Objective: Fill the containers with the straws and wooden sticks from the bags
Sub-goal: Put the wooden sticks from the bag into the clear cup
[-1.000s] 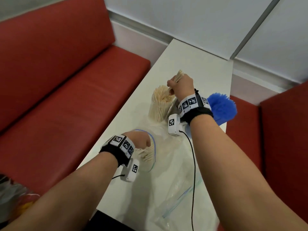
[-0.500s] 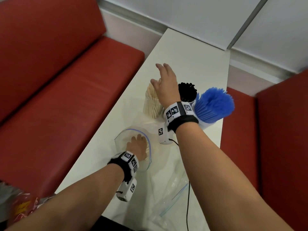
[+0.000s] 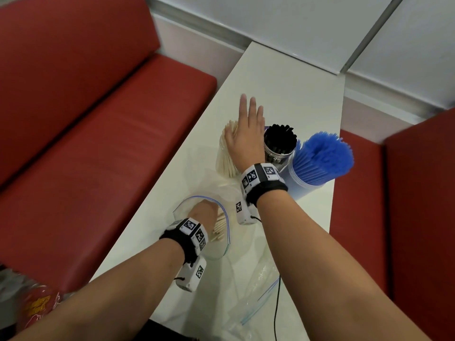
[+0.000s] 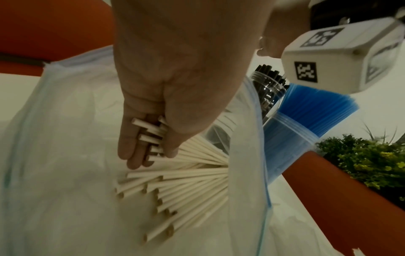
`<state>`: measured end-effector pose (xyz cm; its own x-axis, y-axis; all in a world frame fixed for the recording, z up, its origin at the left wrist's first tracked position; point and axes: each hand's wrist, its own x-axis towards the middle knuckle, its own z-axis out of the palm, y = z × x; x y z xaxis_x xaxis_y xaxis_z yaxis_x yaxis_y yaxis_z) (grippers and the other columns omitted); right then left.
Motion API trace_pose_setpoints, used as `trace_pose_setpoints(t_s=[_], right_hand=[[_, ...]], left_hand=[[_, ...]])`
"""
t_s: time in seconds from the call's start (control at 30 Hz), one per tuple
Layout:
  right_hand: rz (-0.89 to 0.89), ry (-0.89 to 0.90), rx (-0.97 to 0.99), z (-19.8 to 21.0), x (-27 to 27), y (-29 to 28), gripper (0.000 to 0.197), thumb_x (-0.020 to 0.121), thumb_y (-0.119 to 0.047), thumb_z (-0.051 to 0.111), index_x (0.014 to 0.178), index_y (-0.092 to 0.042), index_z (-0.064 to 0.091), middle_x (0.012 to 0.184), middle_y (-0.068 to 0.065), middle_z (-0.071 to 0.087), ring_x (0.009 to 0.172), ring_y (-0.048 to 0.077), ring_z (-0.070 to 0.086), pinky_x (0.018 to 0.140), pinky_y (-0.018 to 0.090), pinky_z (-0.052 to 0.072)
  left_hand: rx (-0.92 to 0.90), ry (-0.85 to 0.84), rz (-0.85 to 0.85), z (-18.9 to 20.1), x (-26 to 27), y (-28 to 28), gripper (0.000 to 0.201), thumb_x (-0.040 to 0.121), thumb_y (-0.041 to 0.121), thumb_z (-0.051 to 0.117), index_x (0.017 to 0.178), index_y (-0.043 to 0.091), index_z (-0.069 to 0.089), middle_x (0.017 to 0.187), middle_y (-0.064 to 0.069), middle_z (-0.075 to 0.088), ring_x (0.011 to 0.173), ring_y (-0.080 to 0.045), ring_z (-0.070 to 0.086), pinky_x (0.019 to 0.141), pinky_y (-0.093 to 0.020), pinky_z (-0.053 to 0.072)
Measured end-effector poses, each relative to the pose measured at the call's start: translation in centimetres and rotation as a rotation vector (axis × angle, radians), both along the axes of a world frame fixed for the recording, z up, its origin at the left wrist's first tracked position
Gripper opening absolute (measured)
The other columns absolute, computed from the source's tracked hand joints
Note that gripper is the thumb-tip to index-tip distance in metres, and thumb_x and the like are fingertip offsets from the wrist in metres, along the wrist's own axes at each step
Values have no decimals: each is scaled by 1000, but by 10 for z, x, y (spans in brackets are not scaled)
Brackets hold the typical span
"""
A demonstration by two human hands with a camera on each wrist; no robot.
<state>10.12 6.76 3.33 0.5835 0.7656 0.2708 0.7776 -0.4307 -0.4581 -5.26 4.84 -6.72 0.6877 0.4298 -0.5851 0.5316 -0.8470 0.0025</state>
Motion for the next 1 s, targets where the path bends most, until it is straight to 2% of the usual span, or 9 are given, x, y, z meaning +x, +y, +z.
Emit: trace_pose_setpoints(t_s=[0.13, 0.3, 0.43, 0.5, 0.6, 0.67, 0.77, 0.9, 1.0], right_hand=[[39, -241, -84, -6, -10, 2, 72, 101, -21, 42, 162, -22, 5, 170, 7, -3, 156, 35, -6, 125, 56, 1], [36, -65, -510, -27, -7, -10, 67, 110, -39, 27, 161, -8, -2, 169, 11, -8, 155, 32, -14, 125, 51, -7], [47, -33, -205, -13, -18, -16, 59, 108, -21, 32, 162, -11, 9, 169, 16, 6, 156, 32, -4, 126, 46, -5], [41, 89, -12, -3, -26, -23, 58, 99, -4, 37, 156, -14, 33, 162, 14, 30, 155, 30, 13, 127, 47, 2], [77, 456, 81, 6, -40, -43, 55, 91, 8, 36, 135, -16, 60, 138, 8, 60, 125, 20, 52, 113, 45, 39], [203, 719, 6, 5, -53, -60, 64, 87, 11, 37, 140, -22, 51, 133, 6, 63, 118, 16, 56, 95, 28, 47], [384, 900, -205, -1, -65, -81, 85, 88, 11, 51, 154, -33, 19, 151, 9, 45, 133, 20, 48, 95, 21, 42], [421, 679, -576, -10, -70, -93, 98, 84, -1, 66, 158, -37, 13, 161, 12, 30, 138, 29, 42, 106, 43, 43], [360, 561, -495, -13, -86, -95, 50, 93, -19, 65, 141, -16, 54, 145, 19, 52, 136, 35, 46, 118, 60, 25]], left_hand=[[-28, -41, 24, 12, 1, 3, 29, 103, 9, 37, 127, 3, 50, 132, -13, 56, 121, -24, 55, 102, -31, 41], [-83, -49, 80, 23, -4, 7, 30, 102, 8, 36, 125, 3, 54, 127, -13, 59, 117, -25, 57, 100, -33, 44], [-76, -14, 65, 38, -8, 12, 30, 101, 9, 39, 126, 6, 55, 130, -10, 58, 119, -24, 56, 100, -33, 43], [-61, 47, 56, 51, -9, 13, 34, 102, 13, 39, 133, 9, 52, 137, -7, 54, 126, -24, 51, 106, -36, 40], [-47, 1, 66, 79, -8, 15, 34, 103, 13, 36, 131, 8, 55, 136, -7, 55, 125, -24, 52, 105, -34, 40], [-12, -10, 64, 104, -8, 15, 31, 101, 12, 38, 124, 9, 59, 130, -7, 58, 120, -24, 55, 98, -36, 43], [23, -36, 154, 142, -11, 12, 34, 100, 14, 41, 129, 6, 56, 133, -10, 56, 124, -27, 53, 100, -38, 43], [16, -139, 216, 180, -19, 5, 34, 100, 21, 42, 123, 7, 62, 126, -10, 62, 118, -27, 59, 93, -34, 46], [42, -159, 209, 205, -17, -5, 32, 100, 21, 43, 121, 9, 64, 127, -8, 62, 119, -24, 58, 93, -33, 46]])
